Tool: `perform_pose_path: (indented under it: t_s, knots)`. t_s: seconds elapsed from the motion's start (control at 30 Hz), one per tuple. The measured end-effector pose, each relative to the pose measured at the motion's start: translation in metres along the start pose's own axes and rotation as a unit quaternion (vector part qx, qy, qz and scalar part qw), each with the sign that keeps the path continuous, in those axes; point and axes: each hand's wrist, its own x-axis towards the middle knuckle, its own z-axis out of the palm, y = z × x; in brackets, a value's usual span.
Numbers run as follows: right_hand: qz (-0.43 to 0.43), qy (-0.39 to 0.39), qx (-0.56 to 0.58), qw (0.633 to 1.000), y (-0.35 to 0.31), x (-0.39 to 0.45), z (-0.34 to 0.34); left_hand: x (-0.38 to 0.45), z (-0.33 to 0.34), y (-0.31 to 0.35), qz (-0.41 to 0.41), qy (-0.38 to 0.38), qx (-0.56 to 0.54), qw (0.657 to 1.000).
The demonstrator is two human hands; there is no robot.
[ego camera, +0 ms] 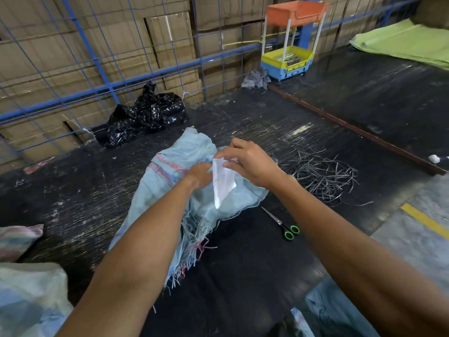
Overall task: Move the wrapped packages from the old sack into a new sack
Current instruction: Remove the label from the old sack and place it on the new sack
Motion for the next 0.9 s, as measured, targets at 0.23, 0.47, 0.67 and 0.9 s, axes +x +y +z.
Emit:
perform_pose_path:
  t_s: [0.23,0.47,0.67,0.9]
  knots:
    - [0.129,0.071,0.085,0.985,0.015,0.006,-0.031,-0.013,0.072,-0.048,-0.129,0.08,0.077,0.985]
    - [0.259,-0.079,0.218,0.938,0.029,0.005,-0.019,-0.041,0.091,-0.031,0.044,-0.103,-0.024,0.993]
    - [0.305,-0.131,0.456,0.826,0.003,0.007,0.025,-0.102,0.055,-0.032,0.035,0.019,-0.144,0.989]
    - [0.275,-0.17,0.562,0.762,-0.06,0.035,0.092,-0.184,0.039,-0.116,0.159,0.286,-0.059,0.943]
